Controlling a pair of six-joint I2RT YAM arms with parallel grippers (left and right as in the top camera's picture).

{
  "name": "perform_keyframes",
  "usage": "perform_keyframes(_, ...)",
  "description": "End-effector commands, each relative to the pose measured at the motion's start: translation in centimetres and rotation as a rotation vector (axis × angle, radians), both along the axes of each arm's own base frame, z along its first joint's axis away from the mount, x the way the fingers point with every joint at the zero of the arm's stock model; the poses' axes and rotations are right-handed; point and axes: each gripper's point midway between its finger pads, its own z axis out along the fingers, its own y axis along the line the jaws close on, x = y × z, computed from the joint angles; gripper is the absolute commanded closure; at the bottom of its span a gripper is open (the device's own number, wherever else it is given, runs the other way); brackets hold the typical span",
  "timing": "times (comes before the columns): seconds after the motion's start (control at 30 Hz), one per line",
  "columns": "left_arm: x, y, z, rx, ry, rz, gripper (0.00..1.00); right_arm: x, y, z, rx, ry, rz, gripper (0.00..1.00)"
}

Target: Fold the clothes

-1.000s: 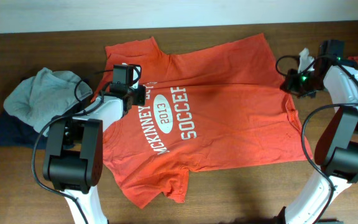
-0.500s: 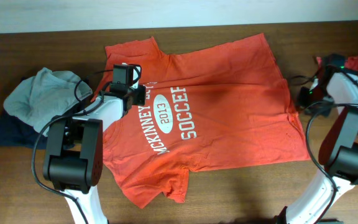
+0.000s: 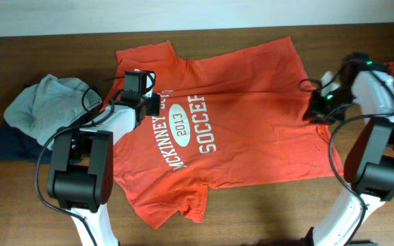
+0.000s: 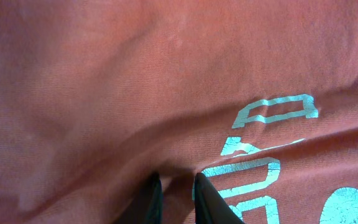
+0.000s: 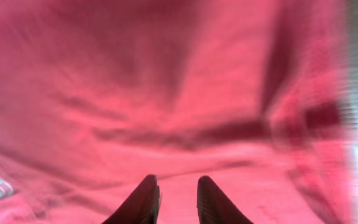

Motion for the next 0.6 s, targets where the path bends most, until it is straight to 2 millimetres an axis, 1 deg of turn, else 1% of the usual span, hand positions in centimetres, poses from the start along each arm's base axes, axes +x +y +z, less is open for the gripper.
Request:
perform_keyframes(0.0,-3.4,2.3,-5.6,0.065,0.163,0.038,0.81,-2.1,-1.2,-2.5,-0.113,0.064,-0.023,0.73)
perform_keyframes(0.03,-3.5,2.3,-5.6,0.066,0.165,0.038,0.81,-2.6,-1.8,-3.4,-0.142,0.076,-0.04,0.73)
perform_keyframes(0.1,-3.6,2.3,-5.6,0.066,0.169,0.038,0.81,-3.4,-3.0,-4.5,-0.196,0.098,-0.081,0.73)
perform_keyframes(0.13,-3.6,2.3,-5.7,0.067,0.17,0.038,0.81,-3.8,-3.9,-4.8,-0.231,0.11,-0.101,0.73)
perform_keyframes(0.17,-3.6,2.3,-5.7,0.067,0.173,0.037,0.81,-4.2,-5.4,-5.0,-0.288,0.124,-0.146,0.74)
perform_keyframes(0.2,-3.6,2.3,-5.7,0.067,0.173,0.038,0.81,-4.3,-6.1,-5.0,-0.312,0.129,-0.171,0.74)
perform_keyframes(0.37,-3.7,2.4,-5.7,0.068,0.175,0.038,0.81,-4.0,-9.1,-4.1,-0.327,0.105,-0.255,0.74)
perform_keyframes(0.4,-3.7,2.4,-5.7,0.068,0.176,0.038,0.81,-3.9,-9.3,-4.0,-0.324,0.099,-0.262,0.74)
perform_keyframes(0.53,-3.7,2.4,-5.7,0.068,0.175,0.038,0.81,-2.2,-9.7,-2.6,-0.245,0.023,-0.258,0.74)
perform_keyframes(0.57,-3.7,2.4,-5.7,0.068,0.176,0.038,0.81,-1.9,-10.1,-2.3,-0.249,0.011,-0.266,0.74)
